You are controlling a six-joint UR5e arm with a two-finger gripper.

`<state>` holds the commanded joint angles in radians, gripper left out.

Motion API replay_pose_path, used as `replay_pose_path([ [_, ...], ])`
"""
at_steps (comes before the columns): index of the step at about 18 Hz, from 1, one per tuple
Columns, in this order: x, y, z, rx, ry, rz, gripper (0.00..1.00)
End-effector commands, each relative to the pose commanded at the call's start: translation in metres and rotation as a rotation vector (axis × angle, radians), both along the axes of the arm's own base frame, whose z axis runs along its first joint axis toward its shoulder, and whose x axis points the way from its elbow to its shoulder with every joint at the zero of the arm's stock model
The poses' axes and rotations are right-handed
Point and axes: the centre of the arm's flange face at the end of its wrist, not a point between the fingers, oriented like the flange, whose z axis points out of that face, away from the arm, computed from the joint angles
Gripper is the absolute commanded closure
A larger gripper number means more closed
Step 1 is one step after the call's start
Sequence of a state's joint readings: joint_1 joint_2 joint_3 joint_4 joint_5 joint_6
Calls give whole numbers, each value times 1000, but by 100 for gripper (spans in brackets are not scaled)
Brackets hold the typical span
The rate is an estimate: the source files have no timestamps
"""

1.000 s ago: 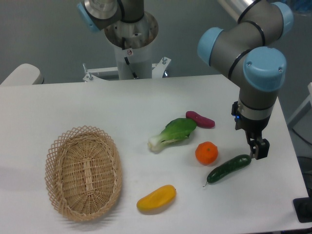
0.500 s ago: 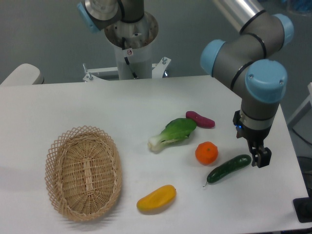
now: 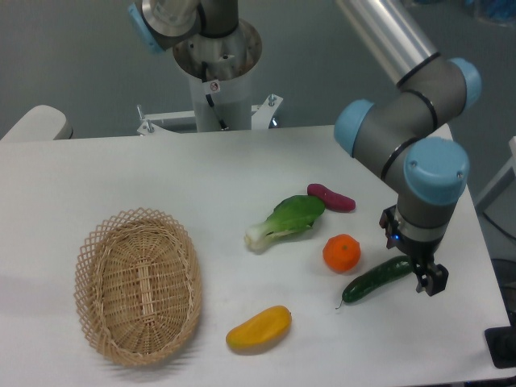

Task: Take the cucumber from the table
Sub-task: 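Lower the open gripper down over the green cucumber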

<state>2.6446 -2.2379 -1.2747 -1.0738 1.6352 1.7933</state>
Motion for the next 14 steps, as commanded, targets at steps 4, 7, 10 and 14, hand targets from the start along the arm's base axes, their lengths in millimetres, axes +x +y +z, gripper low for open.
replay_pose_path([
  [4,-6,-3,-29,-14,-30,26,0],
  [7,-2,-7,-42,-29,-27,20,0],
  [10,3,-10,-50,-42,-40,28,0],
  [14,9,-15,-63,-40,-35,23,0],
])
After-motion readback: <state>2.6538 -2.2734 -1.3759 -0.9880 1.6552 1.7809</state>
